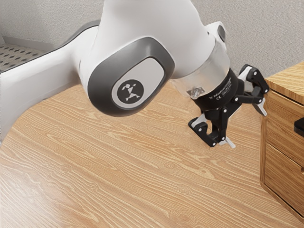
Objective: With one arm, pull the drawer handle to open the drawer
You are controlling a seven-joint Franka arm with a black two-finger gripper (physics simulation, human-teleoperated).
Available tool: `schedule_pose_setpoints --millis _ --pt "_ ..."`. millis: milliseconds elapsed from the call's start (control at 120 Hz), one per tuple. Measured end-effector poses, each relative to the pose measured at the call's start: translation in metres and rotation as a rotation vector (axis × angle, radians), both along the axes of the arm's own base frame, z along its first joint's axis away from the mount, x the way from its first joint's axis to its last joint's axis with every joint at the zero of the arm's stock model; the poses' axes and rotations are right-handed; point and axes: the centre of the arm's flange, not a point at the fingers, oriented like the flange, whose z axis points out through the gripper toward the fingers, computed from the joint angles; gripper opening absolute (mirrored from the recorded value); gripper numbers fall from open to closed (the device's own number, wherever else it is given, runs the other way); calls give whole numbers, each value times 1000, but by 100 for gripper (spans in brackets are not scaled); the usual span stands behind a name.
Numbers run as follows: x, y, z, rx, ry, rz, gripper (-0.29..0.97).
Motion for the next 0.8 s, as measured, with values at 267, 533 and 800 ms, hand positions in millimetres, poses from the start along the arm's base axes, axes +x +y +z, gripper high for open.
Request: schedule_pose_setpoints --millis 267,533,800 --pt "20 0 -10 -54 -43 13 49" --pt "-27 -77 -7 -73 -55 -127 49" --pt "16 -41 -25 -97 -34 -52 48"
